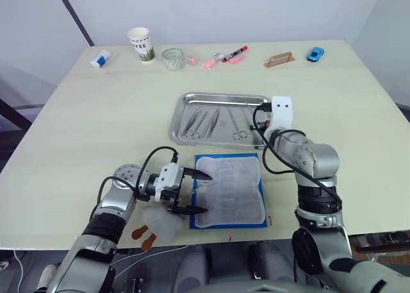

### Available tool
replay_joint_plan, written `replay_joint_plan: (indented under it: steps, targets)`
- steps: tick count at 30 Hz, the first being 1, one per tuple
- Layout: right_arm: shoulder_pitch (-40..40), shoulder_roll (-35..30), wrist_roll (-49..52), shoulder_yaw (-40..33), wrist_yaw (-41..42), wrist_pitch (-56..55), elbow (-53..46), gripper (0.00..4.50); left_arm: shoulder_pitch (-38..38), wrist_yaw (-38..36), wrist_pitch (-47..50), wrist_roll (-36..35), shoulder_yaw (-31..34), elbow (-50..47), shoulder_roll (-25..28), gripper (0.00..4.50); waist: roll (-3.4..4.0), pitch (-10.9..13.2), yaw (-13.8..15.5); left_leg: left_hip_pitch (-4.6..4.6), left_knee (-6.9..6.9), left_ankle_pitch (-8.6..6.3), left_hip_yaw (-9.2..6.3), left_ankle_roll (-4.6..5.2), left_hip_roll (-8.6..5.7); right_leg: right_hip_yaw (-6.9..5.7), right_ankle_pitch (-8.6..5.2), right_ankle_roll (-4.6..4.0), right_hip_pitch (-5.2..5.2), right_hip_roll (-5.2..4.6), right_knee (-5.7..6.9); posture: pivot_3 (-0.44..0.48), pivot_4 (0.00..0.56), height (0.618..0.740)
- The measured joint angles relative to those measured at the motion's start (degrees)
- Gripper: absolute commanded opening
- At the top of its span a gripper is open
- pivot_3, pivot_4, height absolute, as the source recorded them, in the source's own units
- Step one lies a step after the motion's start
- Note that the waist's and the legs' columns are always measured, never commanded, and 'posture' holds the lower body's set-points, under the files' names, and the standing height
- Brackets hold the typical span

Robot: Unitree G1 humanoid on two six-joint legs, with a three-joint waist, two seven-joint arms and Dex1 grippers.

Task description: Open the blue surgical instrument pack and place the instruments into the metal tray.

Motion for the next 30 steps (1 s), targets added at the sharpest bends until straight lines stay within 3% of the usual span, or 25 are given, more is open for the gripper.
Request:
replay_joint_plan:
  steps: [8, 22, 24, 25, 30]
  targets:
    - [-0.97, 1.79, -1.81, -1.84, -3.67, -5.13, 7.04, 0.03, 0.15, 0.02, -0.27, 0.0, 0.03, 0.04, -0.08, 4.5, 0.02, 0.01, -0.06, 0.0, -0.03, 0.0, 0.01, 0.0, -0.01, -0.01, 0.0, 0.0, 0.0, -0.03, 0.0, 0.0, 0.15, 0.737]
    - [-1.22, 1.79, -1.03, -1.17, -2.56, -4.96, 9.11, 0.03, 0.39, 0.09, -0.37, -0.01, 0.2, -0.06, -0.07, 4.5, 0.02, 0.01, -0.2, 0.0, -0.05, 0.0, 0.01, 0.0, 0.0, -0.01, 0.0, 0.0, 0.0, -0.03, -0.01, 0.0, 0.15, 0.737]
    - [-1.22, 1.77, -1.07, -1.01, -2.37, -4.71, 9.12, 1.07, 0.4, 0.09, -0.37, -0.01, 0.2, -0.07, -0.07, 4.5, 0.02, 0.01, -0.21, 0.0, -0.05, 0.0, 0.01, 0.0, 0.0, -0.01, 0.0, 0.0, 0.0, -0.03, -0.02, 0.0, 0.15, 0.737]
    - [-1.22, 1.77, -1.07, -0.83, -2.2, -4.68, 9.12, 1.31, 0.39, 0.09, -0.37, -0.01, 0.2, -0.07, -0.07, 4.5, 0.02, 0.01, -0.22, 0.0, -0.05, 0.0, 0.01, 0.0, 0.0, -0.01, 0.0, 0.0, 0.0, -0.03, -0.02, 0.0, 0.15, 0.737]
    - [-1.23, 1.76, -1.08, 1.39, -1.17, -4.71, 8.49, 3.57, 0.33, 0.11, -0.37, -0.01, 0.14, -0.06, -0.09, 4.5, 0.03, 0.01, -0.18, -0.01, -0.05, 0.0, 0.0, 0.0, 0.0, -0.02, -0.01, 0.0, 0.0, -0.04, -0.02, 0.0, 0.15, 0.737]
